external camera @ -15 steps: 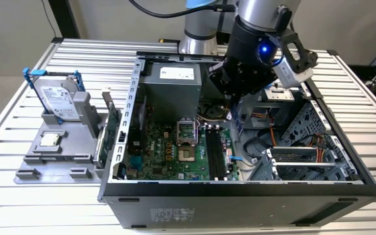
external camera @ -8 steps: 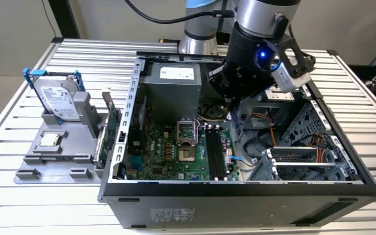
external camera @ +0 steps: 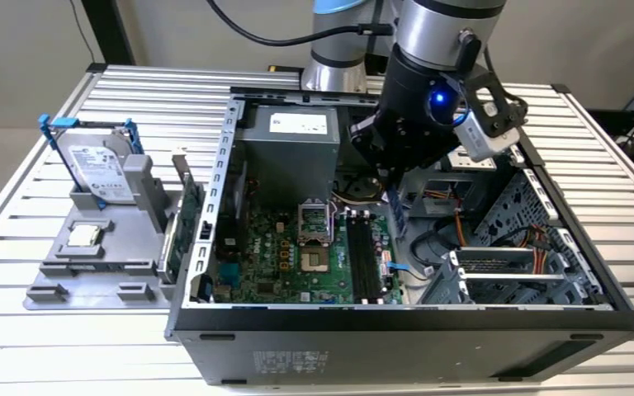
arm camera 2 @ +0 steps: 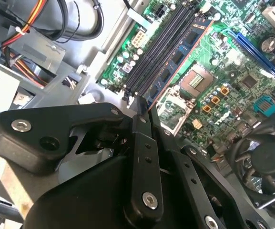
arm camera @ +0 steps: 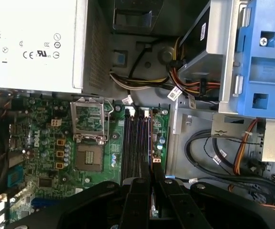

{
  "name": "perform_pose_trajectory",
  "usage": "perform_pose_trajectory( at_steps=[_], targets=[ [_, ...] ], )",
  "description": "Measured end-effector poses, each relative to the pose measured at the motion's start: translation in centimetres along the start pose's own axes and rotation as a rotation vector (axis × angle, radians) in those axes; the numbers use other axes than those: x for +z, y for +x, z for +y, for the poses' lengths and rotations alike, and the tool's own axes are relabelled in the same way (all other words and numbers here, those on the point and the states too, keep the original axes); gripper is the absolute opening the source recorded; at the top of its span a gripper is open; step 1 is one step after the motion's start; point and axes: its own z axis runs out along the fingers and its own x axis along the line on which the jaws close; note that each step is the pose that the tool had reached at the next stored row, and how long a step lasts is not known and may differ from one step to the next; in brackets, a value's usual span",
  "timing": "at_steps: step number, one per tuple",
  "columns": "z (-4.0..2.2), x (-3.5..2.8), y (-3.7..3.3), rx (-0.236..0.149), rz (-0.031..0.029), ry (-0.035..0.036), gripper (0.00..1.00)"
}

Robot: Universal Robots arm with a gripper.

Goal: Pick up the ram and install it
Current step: 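Insert the ram into the slot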

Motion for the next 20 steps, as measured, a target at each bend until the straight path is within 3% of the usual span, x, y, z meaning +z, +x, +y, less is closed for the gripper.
perform_pose_trajectory(
  at_steps=[14,20],
  targets=[
    [0.0,0.38,0.0,0.0,-0.0001,-0.0004,0.0],
    [0.04,1.34,0.0,0.002,0.0,0.0018,0.0]
  ],
)
